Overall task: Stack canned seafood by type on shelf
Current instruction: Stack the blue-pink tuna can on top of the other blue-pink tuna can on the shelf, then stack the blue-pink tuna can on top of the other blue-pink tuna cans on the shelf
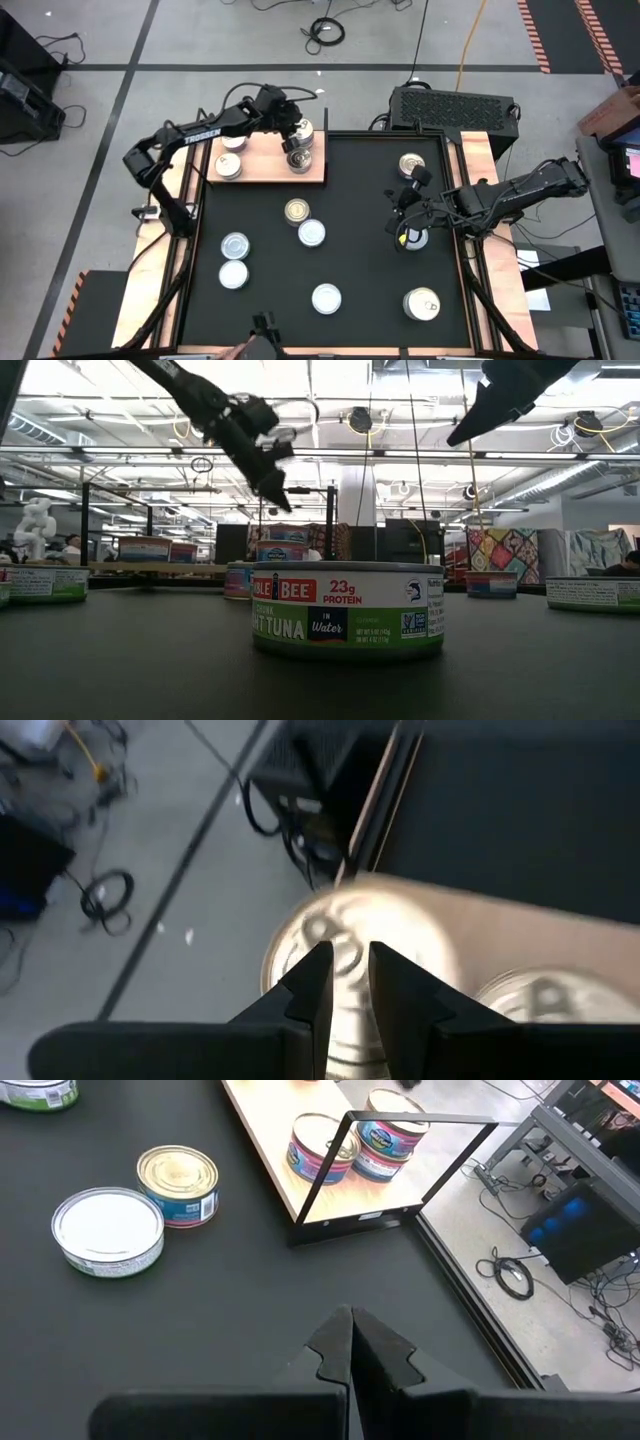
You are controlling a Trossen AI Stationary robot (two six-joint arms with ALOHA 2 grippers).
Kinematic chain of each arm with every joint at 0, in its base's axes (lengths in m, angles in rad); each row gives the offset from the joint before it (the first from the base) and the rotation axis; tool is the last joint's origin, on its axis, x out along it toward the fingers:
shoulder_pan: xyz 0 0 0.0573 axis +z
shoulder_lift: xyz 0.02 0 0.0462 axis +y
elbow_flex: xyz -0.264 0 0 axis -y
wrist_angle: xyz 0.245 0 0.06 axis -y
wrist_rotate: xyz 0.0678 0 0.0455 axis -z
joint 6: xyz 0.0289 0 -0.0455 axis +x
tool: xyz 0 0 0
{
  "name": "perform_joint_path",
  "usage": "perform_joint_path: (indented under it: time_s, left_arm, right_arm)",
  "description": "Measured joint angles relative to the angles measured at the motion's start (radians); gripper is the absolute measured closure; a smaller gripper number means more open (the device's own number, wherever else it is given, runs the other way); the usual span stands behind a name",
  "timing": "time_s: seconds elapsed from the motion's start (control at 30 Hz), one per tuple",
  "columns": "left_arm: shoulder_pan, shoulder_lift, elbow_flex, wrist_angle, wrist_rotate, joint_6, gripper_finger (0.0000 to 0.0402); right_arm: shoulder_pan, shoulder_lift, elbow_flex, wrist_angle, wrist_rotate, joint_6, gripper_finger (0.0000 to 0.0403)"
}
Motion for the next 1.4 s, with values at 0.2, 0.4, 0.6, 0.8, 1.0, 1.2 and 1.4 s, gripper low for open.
perform_joint_path:
  time_s: [0.2,0.4,0.6,0.8,1.0,1.2,1.4]
  left_arm:
    - [-0.081,-0.134,0.000,-0.027,0.000,-0.005,0.0329]
    - [-0.218,-0.256,-0.053,-0.112,0.001,-0.037,0.0330]
    - [-0.383,-0.462,-0.369,0.119,-0.018,-0.183,0.0330]
    - [-0.556,-0.646,-0.713,0.390,-0.056,-0.321,0.0330]
    - [-0.688,-0.587,-0.766,0.325,-0.194,-0.323,0.0330]
    - [-0.721,-0.495,-0.767,0.370,-0.261,-0.347,0.0330]
    - [-0.710,-0.451,-0.766,0.509,-0.259,-0.309,0.0330]
  right_arm:
    - [0.000,0.000,0.000,0.010,-0.002,0.000,0.0403]
    - [-0.019,0.001,0.001,-0.035,-0.005,0.074,0.0403]
    - [-0.113,0.029,0.001,-0.128,-0.042,0.140,0.0403]
    - [-0.190,0.115,0.001,-0.047,-0.220,0.039,0.0403]
    - [-0.193,0.222,0.002,0.154,-0.278,-0.053,0.0403]
    - [-0.263,0.286,0.001,0.095,-0.161,-0.006,0.0403]
    - [-0.423,0.302,0.001,0.110,-0.325,-0.023,0.0390]
